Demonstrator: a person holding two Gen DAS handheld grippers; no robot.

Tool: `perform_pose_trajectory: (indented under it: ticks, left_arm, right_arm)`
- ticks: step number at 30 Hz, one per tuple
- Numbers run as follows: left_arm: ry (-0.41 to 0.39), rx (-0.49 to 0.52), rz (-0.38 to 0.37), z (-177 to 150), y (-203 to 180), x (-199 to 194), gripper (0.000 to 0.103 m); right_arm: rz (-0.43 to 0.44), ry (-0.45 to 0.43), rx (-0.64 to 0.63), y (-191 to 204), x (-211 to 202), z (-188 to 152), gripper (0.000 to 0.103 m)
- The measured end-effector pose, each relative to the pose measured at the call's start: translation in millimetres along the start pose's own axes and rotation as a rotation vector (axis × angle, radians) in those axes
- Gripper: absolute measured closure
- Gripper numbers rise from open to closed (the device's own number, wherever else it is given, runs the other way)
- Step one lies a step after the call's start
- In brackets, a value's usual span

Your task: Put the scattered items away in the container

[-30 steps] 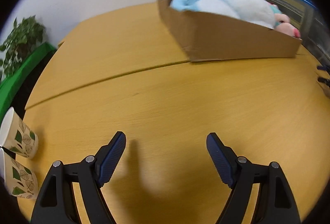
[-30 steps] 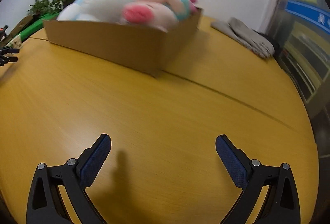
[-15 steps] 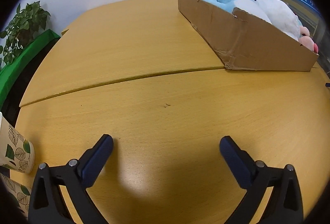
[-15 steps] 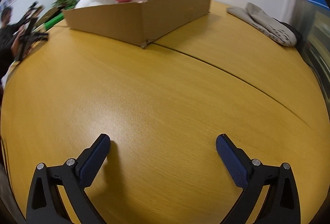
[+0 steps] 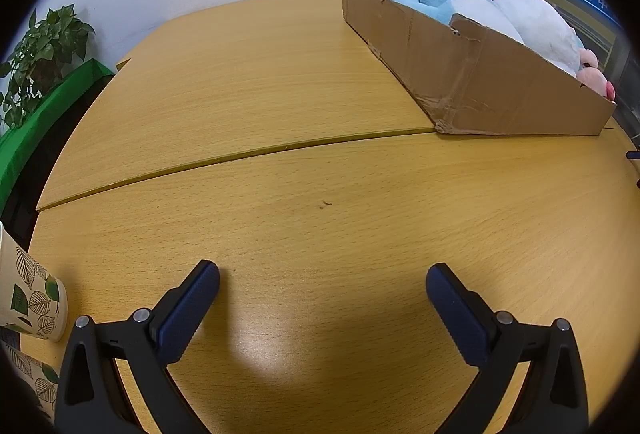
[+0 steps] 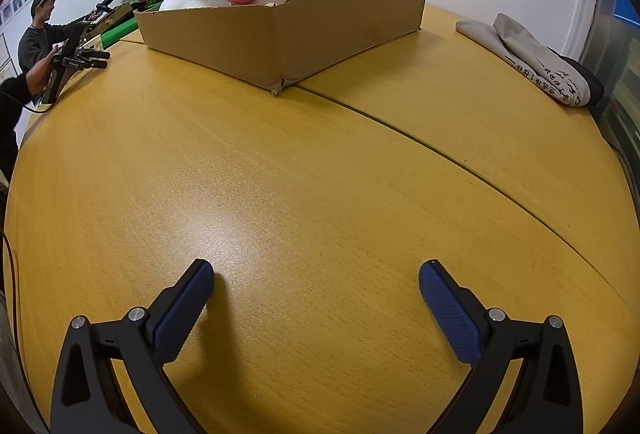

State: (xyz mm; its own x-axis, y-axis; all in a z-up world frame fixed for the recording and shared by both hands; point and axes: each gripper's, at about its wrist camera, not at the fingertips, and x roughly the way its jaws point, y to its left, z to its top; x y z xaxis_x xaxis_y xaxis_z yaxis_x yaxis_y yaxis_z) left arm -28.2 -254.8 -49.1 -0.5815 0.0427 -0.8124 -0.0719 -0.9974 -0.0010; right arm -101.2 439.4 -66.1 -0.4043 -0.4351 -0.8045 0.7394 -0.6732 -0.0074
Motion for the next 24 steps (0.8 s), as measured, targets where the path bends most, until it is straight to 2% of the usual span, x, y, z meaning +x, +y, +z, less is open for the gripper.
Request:
perform_pose_trajectory:
  ticks: [24]
  left_arm:
    - [0.003,-0.002,0.001,2.4,-3.5,-5.0,0.000]
  right_arm:
    - [-0.003,0.001,-0.002,-0.2,-1.6,0.4,0.000]
